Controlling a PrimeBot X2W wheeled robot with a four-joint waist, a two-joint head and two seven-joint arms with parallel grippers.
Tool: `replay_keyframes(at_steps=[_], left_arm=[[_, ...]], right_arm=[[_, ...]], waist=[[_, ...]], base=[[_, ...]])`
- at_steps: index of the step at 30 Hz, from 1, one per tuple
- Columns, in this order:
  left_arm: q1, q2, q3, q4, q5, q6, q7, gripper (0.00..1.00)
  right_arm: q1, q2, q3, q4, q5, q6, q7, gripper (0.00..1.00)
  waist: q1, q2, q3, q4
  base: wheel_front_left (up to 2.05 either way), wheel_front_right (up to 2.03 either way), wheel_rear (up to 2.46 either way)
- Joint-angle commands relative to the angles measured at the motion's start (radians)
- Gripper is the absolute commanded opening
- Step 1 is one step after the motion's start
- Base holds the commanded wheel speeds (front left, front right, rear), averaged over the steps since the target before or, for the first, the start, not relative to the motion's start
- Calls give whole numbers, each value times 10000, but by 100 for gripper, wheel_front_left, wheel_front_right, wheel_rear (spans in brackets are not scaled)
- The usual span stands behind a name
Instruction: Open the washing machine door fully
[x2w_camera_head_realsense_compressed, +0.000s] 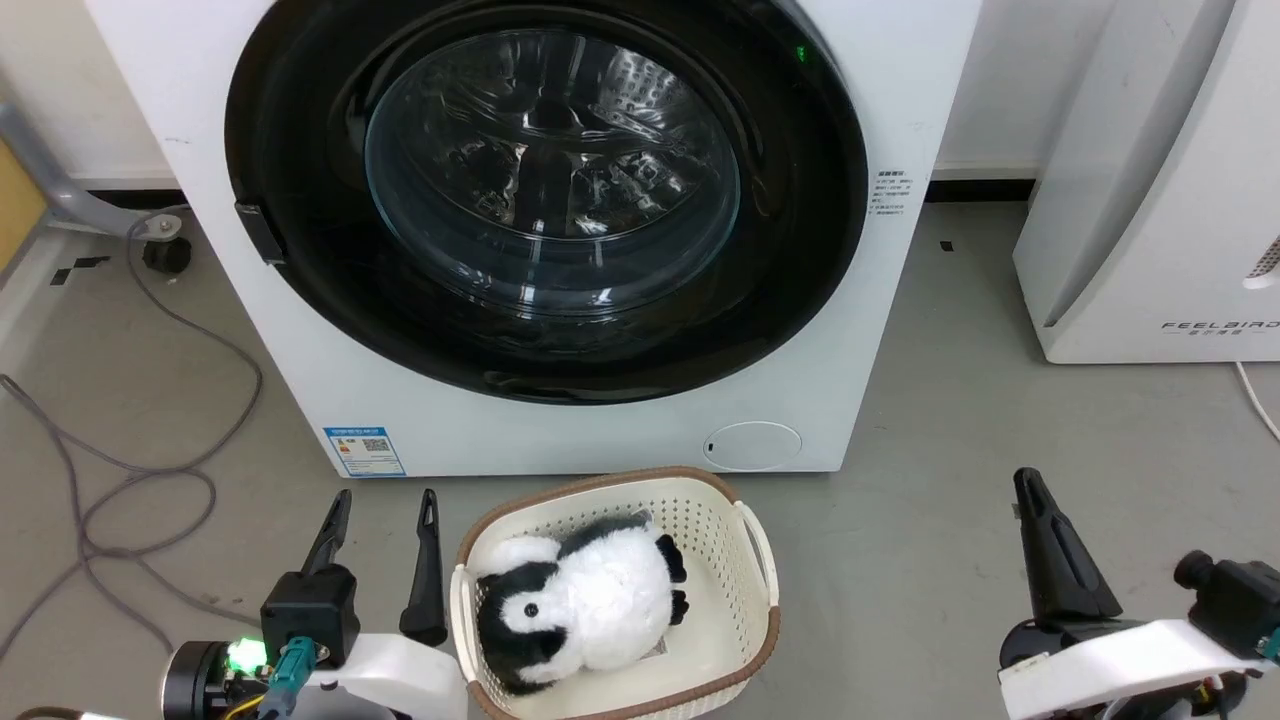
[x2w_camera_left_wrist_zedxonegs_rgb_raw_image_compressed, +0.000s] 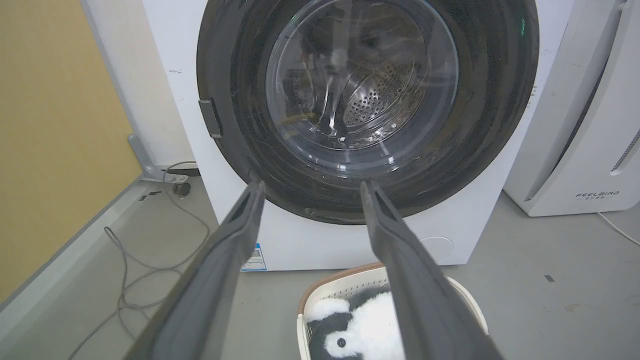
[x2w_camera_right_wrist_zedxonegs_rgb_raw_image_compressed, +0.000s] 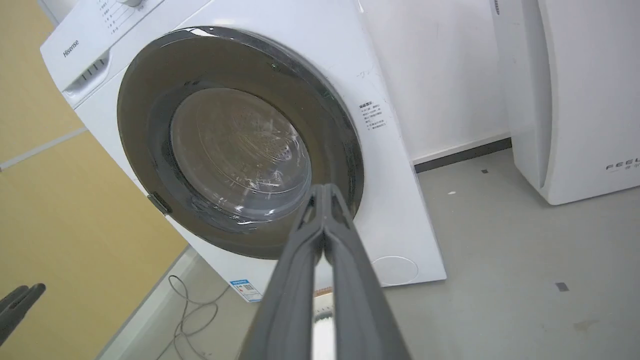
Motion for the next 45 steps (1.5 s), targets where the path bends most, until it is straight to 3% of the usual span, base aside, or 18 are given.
replay_keyframes(at_steps=[1,11,24,45], left_arm=[[-185,3,-34,19,-86,92,-109,100],[-314,3,-89,10,-117,200,-317,100],[-697,3,-280,-25,-156,301,-590,100],[-1667,4,-600,-255,-311,644,-1007,100]], right_arm=[[27,2,91,36,655,3,-109,0],[-296,3,-157,103,3902,3,91,0],[-1608,-197,-1139,956,5473,4,611,0],[-5421,-1432,-1574,3530,7649,5,948,0]], waist=[[0,0,17,5],[0,0,170,55],[0,0,645,342],[0,0,2260,939]], base=[[0,0,0],[0,0,0],[0,0,0],[0,0,0]])
